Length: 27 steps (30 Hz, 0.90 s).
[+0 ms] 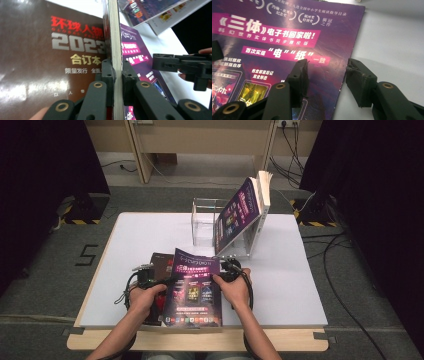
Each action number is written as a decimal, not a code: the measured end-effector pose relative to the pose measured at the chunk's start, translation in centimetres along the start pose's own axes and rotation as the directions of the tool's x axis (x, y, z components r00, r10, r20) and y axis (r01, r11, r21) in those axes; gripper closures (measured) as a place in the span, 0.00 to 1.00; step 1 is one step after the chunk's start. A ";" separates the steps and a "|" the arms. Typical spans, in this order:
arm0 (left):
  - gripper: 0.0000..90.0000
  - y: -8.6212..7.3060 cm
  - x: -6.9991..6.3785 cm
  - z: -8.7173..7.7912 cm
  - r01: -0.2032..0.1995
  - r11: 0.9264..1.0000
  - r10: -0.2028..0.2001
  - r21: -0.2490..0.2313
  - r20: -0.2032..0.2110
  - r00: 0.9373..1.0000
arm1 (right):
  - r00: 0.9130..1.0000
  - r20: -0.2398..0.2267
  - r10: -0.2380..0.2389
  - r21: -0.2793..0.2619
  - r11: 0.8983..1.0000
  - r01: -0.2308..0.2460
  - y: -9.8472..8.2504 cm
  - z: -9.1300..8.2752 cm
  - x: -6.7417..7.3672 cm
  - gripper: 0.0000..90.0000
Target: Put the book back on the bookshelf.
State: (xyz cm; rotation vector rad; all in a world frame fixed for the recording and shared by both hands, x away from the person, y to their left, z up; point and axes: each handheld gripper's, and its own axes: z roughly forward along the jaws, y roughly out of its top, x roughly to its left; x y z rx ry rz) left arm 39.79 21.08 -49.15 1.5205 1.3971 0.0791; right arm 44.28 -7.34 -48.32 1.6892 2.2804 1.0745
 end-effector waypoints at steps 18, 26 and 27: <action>0.93 -0.3 -0.1 -1.4 -0.082 0.995 0.090 -0.055 0.154 0.984 | 0.997 -0.068 0.022 0.007 1.000 -0.022 0.3 0.0 -0.8 0.54; 0.93 -0.6 0.2 -1.8 -0.085 0.994 0.096 -0.065 0.203 0.975 | 0.997 -0.074 0.038 0.002 0.999 -0.038 0.7 0.2 -1.1 0.53; 0.93 -0.6 0.2 -1.9 -0.084 0.994 0.096 -0.067 0.210 0.973 | 0.996 -0.078 0.038 0.001 0.999 -0.038 0.7 0.3 -1.2 0.52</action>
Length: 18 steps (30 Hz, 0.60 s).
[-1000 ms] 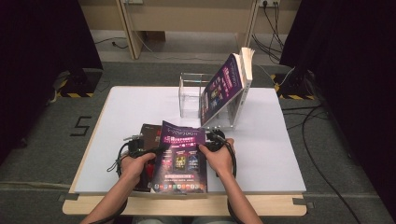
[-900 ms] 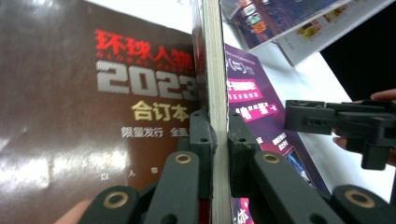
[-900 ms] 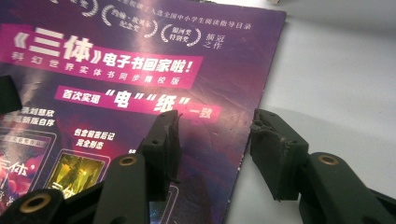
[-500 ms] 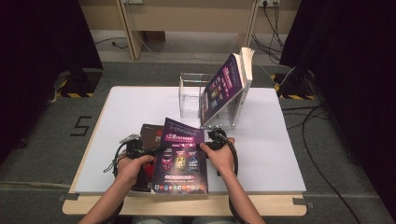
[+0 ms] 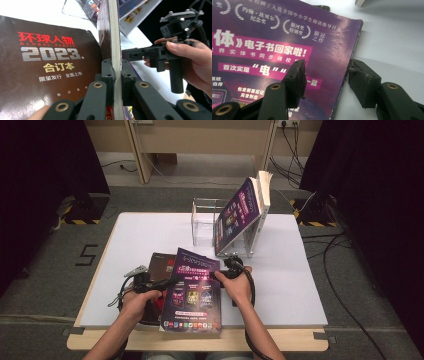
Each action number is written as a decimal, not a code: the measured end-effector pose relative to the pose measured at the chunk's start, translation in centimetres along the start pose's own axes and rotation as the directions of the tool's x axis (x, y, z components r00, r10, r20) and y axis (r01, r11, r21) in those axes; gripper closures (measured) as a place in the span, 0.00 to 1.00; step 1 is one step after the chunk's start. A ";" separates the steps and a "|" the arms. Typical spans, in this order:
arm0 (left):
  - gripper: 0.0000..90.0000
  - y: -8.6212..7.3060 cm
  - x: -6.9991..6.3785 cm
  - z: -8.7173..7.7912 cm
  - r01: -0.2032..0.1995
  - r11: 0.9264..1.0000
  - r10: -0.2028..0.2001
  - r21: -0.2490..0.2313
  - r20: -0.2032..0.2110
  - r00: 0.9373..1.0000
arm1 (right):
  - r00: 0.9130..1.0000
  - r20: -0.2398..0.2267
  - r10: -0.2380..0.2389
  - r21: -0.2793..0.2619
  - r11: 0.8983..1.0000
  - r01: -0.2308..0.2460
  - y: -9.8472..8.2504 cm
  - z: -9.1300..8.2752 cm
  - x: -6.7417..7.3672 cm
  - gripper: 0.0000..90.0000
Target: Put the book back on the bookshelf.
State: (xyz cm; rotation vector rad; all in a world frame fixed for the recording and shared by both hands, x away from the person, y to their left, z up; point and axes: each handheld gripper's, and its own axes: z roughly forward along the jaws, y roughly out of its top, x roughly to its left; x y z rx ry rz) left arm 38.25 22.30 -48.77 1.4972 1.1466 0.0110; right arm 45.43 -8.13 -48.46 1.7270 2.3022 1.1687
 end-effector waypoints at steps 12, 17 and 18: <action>0.93 -0.1 0.0 -0.4 0.006 1.000 -0.004 -0.024 0.055 0.998 | 0.999 -0.036 0.022 0.001 1.000 -0.022 0.2 0.1 -0.3 0.48; 0.93 -0.1 0.1 -0.3 0.021 0.999 -0.019 -0.027 0.073 0.997 | 0.997 -0.062 0.036 -0.002 0.999 -0.036 0.3 0.2 -0.5 0.47; 0.93 -0.1 0.2 -0.3 0.024 0.999 -0.022 -0.026 0.074 0.997 | 0.997 -0.065 0.036 -0.001 0.999 -0.036 0.3 0.2 -0.5 0.47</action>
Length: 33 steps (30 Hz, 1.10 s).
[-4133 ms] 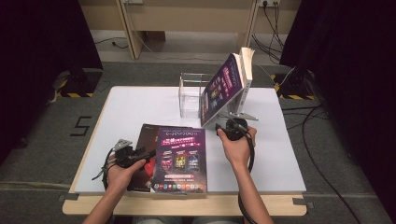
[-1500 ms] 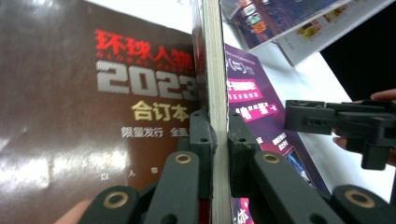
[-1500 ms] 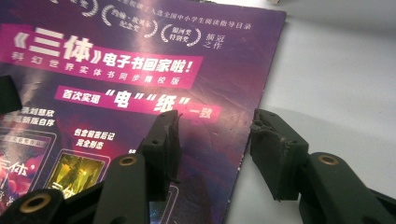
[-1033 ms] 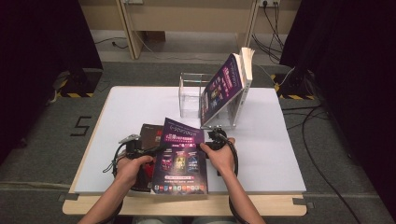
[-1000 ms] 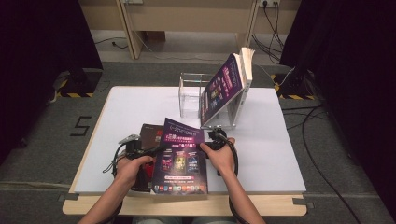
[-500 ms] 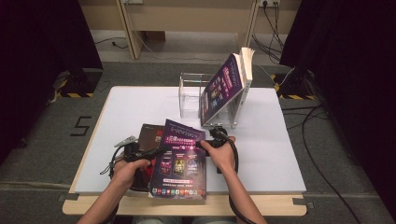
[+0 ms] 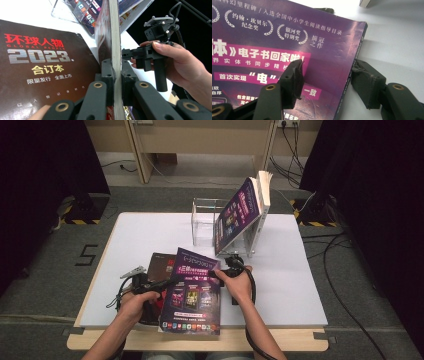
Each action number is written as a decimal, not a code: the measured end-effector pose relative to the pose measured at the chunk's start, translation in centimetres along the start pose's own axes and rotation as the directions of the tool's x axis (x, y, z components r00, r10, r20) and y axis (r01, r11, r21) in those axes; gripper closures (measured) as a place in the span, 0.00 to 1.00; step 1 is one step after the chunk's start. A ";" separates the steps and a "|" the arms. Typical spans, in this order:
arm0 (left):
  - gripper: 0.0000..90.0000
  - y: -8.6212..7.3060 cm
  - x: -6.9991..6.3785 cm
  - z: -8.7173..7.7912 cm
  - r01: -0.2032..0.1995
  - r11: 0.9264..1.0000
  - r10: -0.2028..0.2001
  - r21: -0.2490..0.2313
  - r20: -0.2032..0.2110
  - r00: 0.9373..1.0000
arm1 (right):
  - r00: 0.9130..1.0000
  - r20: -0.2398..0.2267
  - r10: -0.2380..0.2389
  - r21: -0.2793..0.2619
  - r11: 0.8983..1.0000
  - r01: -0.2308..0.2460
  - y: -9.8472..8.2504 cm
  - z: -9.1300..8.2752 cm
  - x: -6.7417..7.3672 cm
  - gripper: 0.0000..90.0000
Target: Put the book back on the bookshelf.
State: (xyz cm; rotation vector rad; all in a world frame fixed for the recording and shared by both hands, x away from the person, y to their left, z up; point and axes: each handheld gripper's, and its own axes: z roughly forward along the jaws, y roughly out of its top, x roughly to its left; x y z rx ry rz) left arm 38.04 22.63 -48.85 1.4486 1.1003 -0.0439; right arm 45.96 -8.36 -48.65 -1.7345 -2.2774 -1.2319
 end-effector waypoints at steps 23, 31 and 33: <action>0.93 -0.2 1.2 0.1 0.061 0.997 -0.060 0.043 -0.016 0.998 | 0.996 -0.048 0.072 -0.006 0.997 -0.073 0.6 0.4 -0.9 0.56; 0.93 -0.5 1.6 0.3 0.101 0.993 -0.098 0.054 -0.044 0.994 | 0.994 -0.061 0.086 0.016 0.996 -0.085 0.8 0.3 -1.1 0.59; 0.93 -0.4 1.6 0.2 0.097 0.993 -0.095 0.064 -0.040 0.995 | 0.994 -0.066 0.085 0.021 0.996 -0.084 0.9 0.3 -1.2 0.59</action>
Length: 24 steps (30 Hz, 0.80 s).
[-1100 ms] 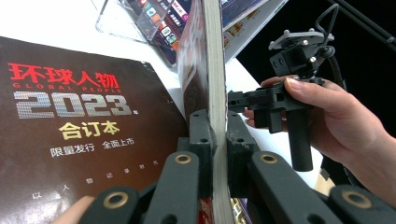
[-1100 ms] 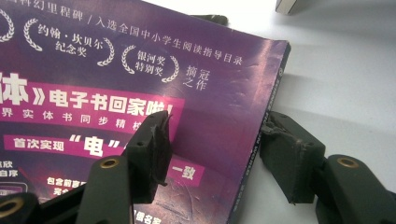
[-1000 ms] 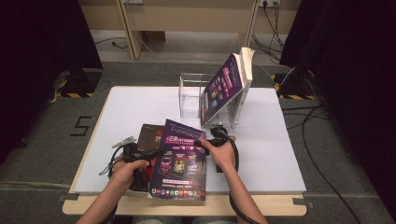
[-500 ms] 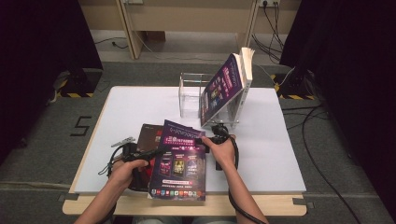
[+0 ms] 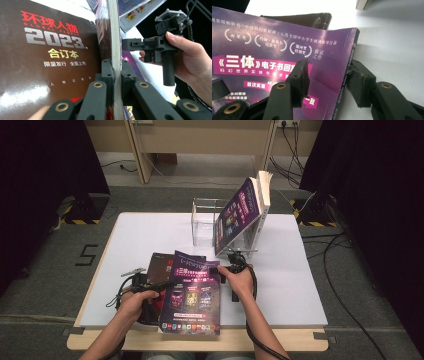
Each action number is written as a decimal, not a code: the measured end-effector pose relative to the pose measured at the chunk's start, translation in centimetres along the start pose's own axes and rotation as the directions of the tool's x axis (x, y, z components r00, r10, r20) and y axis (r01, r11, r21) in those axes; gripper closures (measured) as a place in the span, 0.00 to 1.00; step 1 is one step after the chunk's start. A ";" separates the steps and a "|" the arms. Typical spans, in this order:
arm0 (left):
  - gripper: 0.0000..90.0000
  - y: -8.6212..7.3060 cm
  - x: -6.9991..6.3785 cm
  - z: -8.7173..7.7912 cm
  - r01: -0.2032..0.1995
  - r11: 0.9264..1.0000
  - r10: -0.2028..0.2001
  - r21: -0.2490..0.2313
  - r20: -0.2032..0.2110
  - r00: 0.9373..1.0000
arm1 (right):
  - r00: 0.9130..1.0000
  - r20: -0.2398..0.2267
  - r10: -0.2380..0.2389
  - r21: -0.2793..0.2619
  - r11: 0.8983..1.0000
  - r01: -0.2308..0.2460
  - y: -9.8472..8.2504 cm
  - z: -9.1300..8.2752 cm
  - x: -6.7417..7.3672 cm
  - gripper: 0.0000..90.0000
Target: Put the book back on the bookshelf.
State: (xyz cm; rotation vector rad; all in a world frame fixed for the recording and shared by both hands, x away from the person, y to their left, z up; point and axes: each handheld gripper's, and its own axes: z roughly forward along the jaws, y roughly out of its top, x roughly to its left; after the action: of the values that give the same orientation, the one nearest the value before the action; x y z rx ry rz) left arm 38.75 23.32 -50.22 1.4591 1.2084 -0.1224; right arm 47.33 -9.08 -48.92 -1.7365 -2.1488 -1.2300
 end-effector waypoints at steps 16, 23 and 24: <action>0.93 -0.1 0.5 0.2 0.045 0.998 -0.043 0.035 -0.056 0.998 | 0.999 -0.033 0.038 0.000 0.999 -0.038 0.1 0.2 -0.3 0.64; 0.93 -0.2 0.7 0.4 0.061 0.997 -0.057 0.046 -0.082 0.995 | 0.999 -0.035 0.034 0.010 0.999 -0.034 0.0 0.1 -0.4 0.75; 0.93 -0.1 0.6 0.4 0.060 0.997 -0.055 0.053 -0.091 0.994 | 0.998 -0.046 0.036 0.017 0.999 -0.035 0.0 0.0 -0.3 0.76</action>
State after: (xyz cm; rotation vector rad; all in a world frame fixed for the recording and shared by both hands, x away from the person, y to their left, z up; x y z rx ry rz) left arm 39.17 23.37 -50.87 1.4915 1.3293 -0.1321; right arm 47.47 -9.32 -49.06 -1.7144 -2.0873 -1.2284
